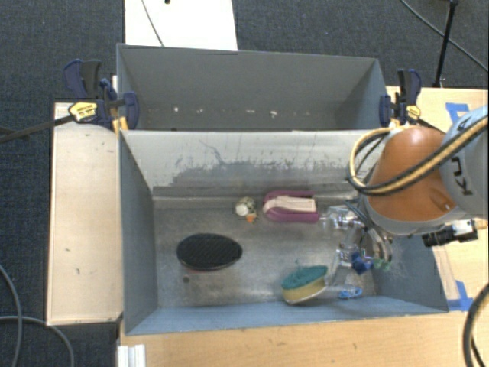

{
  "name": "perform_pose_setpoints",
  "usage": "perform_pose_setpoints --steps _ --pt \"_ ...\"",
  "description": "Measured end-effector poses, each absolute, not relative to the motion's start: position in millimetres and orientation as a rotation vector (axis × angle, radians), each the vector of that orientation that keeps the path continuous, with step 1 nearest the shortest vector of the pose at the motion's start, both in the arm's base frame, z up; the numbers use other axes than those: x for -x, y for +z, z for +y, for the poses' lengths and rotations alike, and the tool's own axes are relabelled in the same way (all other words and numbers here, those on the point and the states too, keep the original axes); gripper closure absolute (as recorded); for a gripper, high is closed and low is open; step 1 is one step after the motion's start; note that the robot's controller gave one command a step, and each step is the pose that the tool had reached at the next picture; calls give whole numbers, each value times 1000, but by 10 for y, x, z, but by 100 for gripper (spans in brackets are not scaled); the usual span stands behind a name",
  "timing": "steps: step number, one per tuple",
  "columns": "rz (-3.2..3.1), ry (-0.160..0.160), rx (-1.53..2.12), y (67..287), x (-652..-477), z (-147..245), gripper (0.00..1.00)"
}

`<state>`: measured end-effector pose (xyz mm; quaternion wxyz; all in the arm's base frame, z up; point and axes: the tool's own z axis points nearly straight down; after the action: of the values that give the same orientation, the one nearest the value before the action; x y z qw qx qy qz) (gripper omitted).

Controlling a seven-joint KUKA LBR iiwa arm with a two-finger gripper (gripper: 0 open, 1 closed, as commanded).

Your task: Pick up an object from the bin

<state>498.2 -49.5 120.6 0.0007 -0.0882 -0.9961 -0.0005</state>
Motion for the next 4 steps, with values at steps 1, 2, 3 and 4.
perform_pose_setpoints --steps 1,2,3,4 --pt "-3126 4 247 703 -4825 -48 0" --pt "-3108 1 249 741 -4796 -50 100" --pt "-3142 -1 268 1788 -5151 -91 100" --pt "-3133 0 265 1744 -5126 -88 0"
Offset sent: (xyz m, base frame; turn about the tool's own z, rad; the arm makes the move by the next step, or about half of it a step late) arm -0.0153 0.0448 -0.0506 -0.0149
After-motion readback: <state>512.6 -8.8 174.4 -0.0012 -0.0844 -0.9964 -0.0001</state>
